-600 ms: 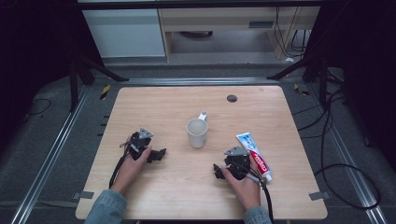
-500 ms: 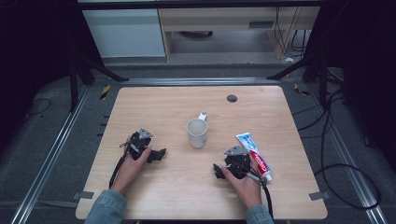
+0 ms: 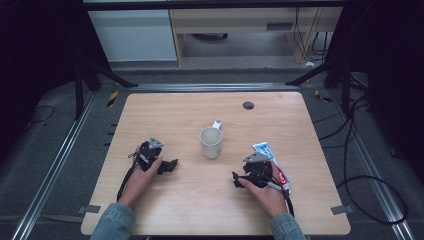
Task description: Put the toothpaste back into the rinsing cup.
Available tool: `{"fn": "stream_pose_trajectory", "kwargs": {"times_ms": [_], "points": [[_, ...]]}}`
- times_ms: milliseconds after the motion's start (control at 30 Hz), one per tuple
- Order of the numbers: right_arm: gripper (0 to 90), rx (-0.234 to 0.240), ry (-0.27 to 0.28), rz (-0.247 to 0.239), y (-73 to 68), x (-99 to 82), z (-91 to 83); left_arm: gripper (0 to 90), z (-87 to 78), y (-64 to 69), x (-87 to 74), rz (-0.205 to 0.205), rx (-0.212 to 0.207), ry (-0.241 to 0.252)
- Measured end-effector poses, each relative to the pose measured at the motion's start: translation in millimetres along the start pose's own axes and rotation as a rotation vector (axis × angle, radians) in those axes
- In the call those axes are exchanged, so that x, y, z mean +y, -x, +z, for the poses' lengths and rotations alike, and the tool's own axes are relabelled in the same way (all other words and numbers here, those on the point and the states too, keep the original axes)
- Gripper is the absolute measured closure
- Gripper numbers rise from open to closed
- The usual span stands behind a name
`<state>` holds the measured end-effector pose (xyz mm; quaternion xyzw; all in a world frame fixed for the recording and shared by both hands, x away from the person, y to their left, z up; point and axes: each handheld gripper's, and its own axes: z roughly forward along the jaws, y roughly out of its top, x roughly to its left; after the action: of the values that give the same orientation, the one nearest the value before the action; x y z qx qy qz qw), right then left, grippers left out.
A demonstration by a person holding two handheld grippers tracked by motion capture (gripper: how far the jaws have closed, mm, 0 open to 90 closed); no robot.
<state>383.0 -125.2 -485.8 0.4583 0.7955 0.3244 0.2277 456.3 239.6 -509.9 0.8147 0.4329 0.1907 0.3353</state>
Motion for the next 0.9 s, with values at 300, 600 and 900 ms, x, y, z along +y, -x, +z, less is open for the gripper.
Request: {"fn": "stream_pose_trajectory", "kwargs": {"times_ms": [300, 600, 900], "points": [[22.6, -0.039, -0.037, -0.05, 22.1, 23.2, -41.7, 0.0, -2.1, 1.6, -1.9, -0.005, 0.01, -0.003], [24.2, -0.093, -0.08, -0.025, 56.4, 35.9, -65.9, 0.0, -2.0, 1.8, -1.8, -0.007, 0.011, -0.003], [28.7, -0.085, -0.139, -0.017, 84.0, 52.4, -71.9, 0.0, -1.9, 1.9, -1.7, -0.008, 0.012, -0.003]]}}
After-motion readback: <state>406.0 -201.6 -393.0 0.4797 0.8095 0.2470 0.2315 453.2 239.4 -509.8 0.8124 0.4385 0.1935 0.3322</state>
